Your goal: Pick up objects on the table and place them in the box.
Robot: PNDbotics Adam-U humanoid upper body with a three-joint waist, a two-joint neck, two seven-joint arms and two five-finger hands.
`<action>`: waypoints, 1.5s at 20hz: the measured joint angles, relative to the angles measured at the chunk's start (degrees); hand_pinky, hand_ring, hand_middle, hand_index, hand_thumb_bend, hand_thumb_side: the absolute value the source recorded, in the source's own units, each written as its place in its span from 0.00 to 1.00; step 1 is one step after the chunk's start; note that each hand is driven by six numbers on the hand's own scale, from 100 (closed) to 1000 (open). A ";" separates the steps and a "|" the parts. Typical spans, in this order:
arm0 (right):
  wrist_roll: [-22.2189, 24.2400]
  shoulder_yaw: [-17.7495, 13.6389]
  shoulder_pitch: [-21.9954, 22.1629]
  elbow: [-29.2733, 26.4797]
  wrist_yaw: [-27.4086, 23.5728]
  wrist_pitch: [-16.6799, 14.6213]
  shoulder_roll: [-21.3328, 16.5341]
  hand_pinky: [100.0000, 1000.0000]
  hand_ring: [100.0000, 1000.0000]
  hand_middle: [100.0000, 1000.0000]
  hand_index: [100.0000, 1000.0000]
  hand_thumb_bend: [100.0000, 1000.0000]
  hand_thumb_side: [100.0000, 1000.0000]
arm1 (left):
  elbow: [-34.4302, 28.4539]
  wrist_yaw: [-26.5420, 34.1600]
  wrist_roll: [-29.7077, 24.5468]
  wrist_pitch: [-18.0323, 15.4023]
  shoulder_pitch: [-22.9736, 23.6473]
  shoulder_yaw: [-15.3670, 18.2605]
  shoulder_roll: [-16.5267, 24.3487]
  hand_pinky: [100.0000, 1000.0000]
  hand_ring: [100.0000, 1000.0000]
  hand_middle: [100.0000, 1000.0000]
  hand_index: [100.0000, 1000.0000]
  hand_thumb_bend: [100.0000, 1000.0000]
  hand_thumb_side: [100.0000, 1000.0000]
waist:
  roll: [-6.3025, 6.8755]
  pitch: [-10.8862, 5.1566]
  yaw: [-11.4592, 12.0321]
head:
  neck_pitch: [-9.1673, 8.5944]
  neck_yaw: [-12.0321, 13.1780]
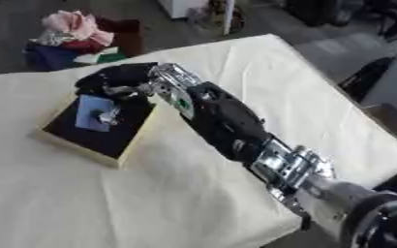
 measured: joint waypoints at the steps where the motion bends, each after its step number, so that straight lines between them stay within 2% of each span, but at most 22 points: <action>1: 0.70 0.09 0.11 -0.04 -0.39 0.64 0.00 1.00 1.00 1.00 1.00 0.00 1.00 | 0.00 -0.01 0.00 0.00 0.01 0.00 0.00 0.62 0.34 0.36 0.59 0.26 0.59 | 0.00 -0.06 -0.06 | 0.01 0.02; 8: 5.28 0.11 0.19 -1.23 -2.45 7.58 0.00 1.00 1.00 1.00 1.00 0.00 1.00 | 0.00 -0.07 -0.01 -0.01 0.03 0.01 0.00 0.62 0.34 0.36 0.60 0.26 0.59 | 0.00 -0.25 -0.06 | 0.02 0.32; 10: 5.41 0.11 0.17 -2.38 -2.45 8.39 -0.01 1.00 1.00 1.00 1.00 0.00 1.00 | 0.00 -0.13 -0.01 -0.01 0.04 0.01 0.00 0.62 0.34 0.36 0.60 0.26 0.59 | 0.00 -0.27 -0.06 | 0.02 0.41; 11: 5.17 0.15 0.16 -3.12 -2.27 8.10 -0.02 1.00 1.00 1.00 1.00 0.00 0.84 | 0.00 -0.17 -0.01 -0.01 0.04 0.01 0.00 0.62 0.34 0.36 0.60 0.26 0.59 | 0.00 -0.28 -0.06 | 0.02 0.41; 12: 4.91 0.23 0.15 -3.85 -1.60 7.34 -0.08 1.00 1.00 1.00 1.00 0.00 0.40 | 0.00 -0.18 -0.01 -0.01 0.04 0.01 0.00 0.62 0.34 0.36 0.60 0.26 0.59 | 0.00 -0.29 -0.06 | 0.02 0.42; 13: 4.76 0.43 0.15 -4.51 -0.64 6.23 -0.21 1.00 1.00 1.00 1.00 0.00 0.25 | 0.00 -0.19 -0.01 -0.01 0.05 0.01 0.00 0.62 0.34 0.36 0.60 0.26 0.59 | -0.01 -0.30 -0.06 | 0.02 0.42; 15: 4.53 0.54 0.15 -5.38 2.12 3.70 -0.43 1.00 1.00 1.00 1.00 0.00 0.08 | 0.00 -0.23 -0.03 0.00 0.06 0.01 0.00 0.62 0.34 0.36 0.60 0.26 0.59 | -0.03 -0.30 -0.10 | 0.02 0.42; 16: 4.27 0.54 0.16 -5.57 3.34 2.72 -0.43 1.00 1.00 1.00 1.00 0.02 0.05 | 0.00 -0.26 -0.04 0.00 0.06 0.01 0.00 0.62 0.34 0.36 0.60 0.26 0.59 | -0.03 -0.31 -0.12 | 0.02 0.42; 17: 3.89 0.52 0.16 -5.68 4.61 1.89 -0.43 1.00 1.00 1.00 1.00 0.04 0.04 | 0.00 -0.27 -0.04 0.00 0.06 0.01 0.00 0.62 0.34 0.36 0.60 0.26 0.59 | -0.04 -0.31 -0.12 | 0.02 0.42; 22: 1.23 0.46 0.08 -5.93 9.18 -0.01 -0.43 1.00 1.00 1.00 1.00 0.12 0.15 | 0.00 -0.40 -0.10 -0.01 0.06 0.01 0.00 0.62 0.34 0.36 0.60 0.26 0.59 | -0.04 -0.44 -0.13 | 0.02 0.42; 25: -0.04 0.46 0.04 -6.02 10.75 -0.44 -0.43 1.00 1.00 1.00 1.00 0.12 0.18 | 0.00 -0.43 -0.13 -0.04 0.06 0.01 0.00 0.62 0.34 0.36 0.60 0.26 0.59 | -0.05 -0.46 -0.13 | 0.02 0.42; 30: -1.00 0.48 -0.19 -7.23 11.57 -1.18 -1.14 1.00 1.00 1.00 1.00 0.21 0.18 | 0.00 -0.42 -0.15 -0.13 0.11 0.01 0.00 0.62 0.34 0.36 0.60 0.26 0.59 | -0.29 -0.87 -0.75 | 0.08 0.56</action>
